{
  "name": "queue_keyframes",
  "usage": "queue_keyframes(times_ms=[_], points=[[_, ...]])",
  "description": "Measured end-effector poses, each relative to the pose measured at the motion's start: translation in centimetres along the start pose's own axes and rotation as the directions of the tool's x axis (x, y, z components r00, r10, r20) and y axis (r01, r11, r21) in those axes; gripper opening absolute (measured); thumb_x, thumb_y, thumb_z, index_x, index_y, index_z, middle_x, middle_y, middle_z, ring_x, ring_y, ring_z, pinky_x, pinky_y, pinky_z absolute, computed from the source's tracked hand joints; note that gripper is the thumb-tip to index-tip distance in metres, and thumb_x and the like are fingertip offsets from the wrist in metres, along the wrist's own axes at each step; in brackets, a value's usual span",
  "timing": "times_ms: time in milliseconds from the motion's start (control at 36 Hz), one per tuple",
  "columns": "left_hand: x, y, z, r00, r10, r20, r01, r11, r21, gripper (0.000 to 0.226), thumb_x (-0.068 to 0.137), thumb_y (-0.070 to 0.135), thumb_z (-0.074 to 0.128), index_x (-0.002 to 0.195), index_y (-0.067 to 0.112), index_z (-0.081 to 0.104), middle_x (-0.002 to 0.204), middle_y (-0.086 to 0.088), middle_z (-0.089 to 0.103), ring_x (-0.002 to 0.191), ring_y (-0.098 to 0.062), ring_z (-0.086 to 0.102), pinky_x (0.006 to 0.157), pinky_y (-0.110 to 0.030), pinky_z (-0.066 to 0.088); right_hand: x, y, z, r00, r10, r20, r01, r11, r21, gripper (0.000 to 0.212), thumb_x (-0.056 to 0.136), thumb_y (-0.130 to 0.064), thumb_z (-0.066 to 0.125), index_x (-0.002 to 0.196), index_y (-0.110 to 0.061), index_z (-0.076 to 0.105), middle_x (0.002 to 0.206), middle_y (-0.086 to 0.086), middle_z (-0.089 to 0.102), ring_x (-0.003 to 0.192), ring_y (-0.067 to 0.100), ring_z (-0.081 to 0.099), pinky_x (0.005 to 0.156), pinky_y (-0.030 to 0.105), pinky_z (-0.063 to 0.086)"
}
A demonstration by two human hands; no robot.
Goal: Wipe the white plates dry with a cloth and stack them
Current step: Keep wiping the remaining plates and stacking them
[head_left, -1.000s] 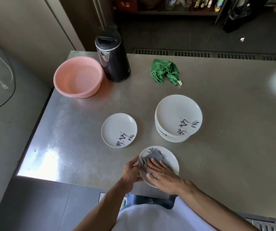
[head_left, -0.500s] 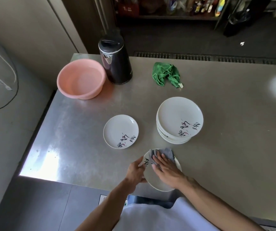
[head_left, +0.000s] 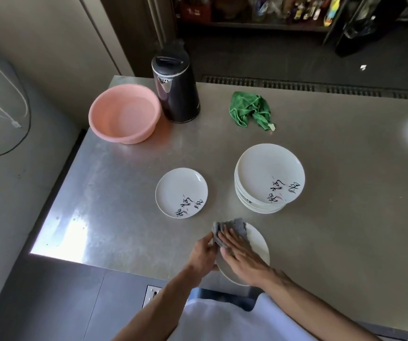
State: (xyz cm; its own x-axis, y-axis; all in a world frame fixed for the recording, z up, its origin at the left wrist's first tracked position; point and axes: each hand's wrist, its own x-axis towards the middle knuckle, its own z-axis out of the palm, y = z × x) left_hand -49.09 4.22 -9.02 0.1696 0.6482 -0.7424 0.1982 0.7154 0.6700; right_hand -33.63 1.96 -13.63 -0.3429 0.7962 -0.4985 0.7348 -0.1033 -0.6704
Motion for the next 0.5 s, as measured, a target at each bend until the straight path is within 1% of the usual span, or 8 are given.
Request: queue_keyframes(times_ms=[83,167,222,278,333,389,444,500], points=[[-0.3,-0.3,0.0,0.997,-0.023,-0.069,0.022,1.0,-0.017,0.037,0.105,0.0,0.036,0.134,0.018,0.051,0.121,-0.022,0.066,0.102,-0.031,0.069,0.072,-0.045,0.064,0.1,0.7,0.2,1.0,0.003,-0.022,-0.005,0.994,-0.107,0.055,0.108,-0.047,0.019,0.157,-0.03,0.003,0.158,-0.023,-0.012,0.149,0.001,-0.016,0.118,0.02,-0.015],[-0.6,-0.8,0.1,0.987,-0.086,-0.133,0.067,0.987,-0.146,0.036,0.102,-0.006,0.036,0.132,0.013,0.043,0.115,-0.014,0.064,0.095,-0.026,0.068,0.064,-0.042,0.064,0.6,1.4,-0.2,0.972,0.195,-0.133,-0.223,0.942,-0.25,0.063,0.105,-0.054,0.011,0.159,-0.025,0.002,0.165,-0.01,-0.008,0.152,0.009,-0.01,0.123,0.031,-0.01],[-0.5,-1.1,0.3,0.982,-0.106,-0.158,0.072,0.975,-0.211,0.034,0.099,-0.009,0.038,0.126,0.012,0.041,0.114,-0.01,0.061,0.1,-0.027,0.065,0.068,-0.048,0.064,0.6,1.3,-0.4,0.936,0.298,-0.188,-0.339,0.908,-0.245,0.066,0.103,-0.057,0.009,0.16,-0.024,0.001,0.166,-0.006,-0.005,0.154,0.013,-0.004,0.124,0.036,-0.006],[-0.5,-1.2,0.5,0.978,-0.105,-0.181,0.065,0.975,-0.213,0.03,0.095,-0.008,0.044,0.121,0.009,0.041,0.116,-0.012,0.058,0.105,-0.031,0.063,0.076,-0.053,0.062,0.5,0.8,-0.3,0.929,0.323,-0.182,-0.357,0.911,-0.206,0.066,0.104,-0.055,0.011,0.16,-0.022,0.003,0.167,-0.002,-0.003,0.154,0.016,-0.002,0.124,0.038,-0.004],[-0.5,-1.2,0.6,0.974,-0.091,-0.208,0.053,0.982,-0.182,0.032,0.086,0.003,0.055,0.116,0.002,0.043,0.109,-0.016,0.057,0.096,-0.03,0.061,0.077,-0.05,0.057,0.2,-0.2,-0.3,0.943,0.297,-0.149,-0.31,0.948,-0.075,0.062,0.107,-0.048,0.017,0.16,-0.018,0.005,0.168,0.001,-0.002,0.154,0.016,-0.004,0.124,0.036,-0.006],[-0.3,-1.0,0.7,0.979,-0.082,-0.188,0.048,0.983,-0.177,0.048,0.072,0.021,0.06,0.112,-0.001,0.045,0.1,-0.017,0.057,0.088,-0.027,0.059,0.075,-0.046,0.056,-0.5,-1.2,-0.3,0.971,0.197,-0.132,-0.19,0.98,0.061,0.056,0.109,-0.037,0.023,0.159,-0.015,0.012,0.167,0.002,0.003,0.154,0.014,-0.002,0.124,0.034,-0.003],[-0.2,-0.9,0.7,0.986,-0.105,-0.131,0.075,0.975,-0.211,0.051,0.071,0.035,0.066,0.113,0.011,0.048,0.104,-0.014,0.065,0.093,-0.026,0.068,0.078,-0.047,0.061,-1.0,-2.1,-0.3,0.99,0.064,-0.122,-0.049,0.991,0.126,0.051,0.11,-0.03,0.026,0.158,-0.015,0.018,0.167,0.0,0.009,0.154,0.01,0.002,0.124,0.032,0.0],[-0.1,-1.0,0.4,0.989,-0.138,-0.056,0.121,0.963,-0.242,0.049,0.073,0.041,0.066,0.119,0.029,0.054,0.11,-0.011,0.073,0.101,-0.027,0.073,0.078,-0.045,0.064,-1.1,-2.7,-0.3,0.996,-0.019,-0.089,0.038,0.976,0.215,0.048,0.11,-0.031,0.026,0.158,-0.024,0.021,0.165,-0.013,0.011,0.151,-0.001,0.001,0.124,0.026,-0.001]])
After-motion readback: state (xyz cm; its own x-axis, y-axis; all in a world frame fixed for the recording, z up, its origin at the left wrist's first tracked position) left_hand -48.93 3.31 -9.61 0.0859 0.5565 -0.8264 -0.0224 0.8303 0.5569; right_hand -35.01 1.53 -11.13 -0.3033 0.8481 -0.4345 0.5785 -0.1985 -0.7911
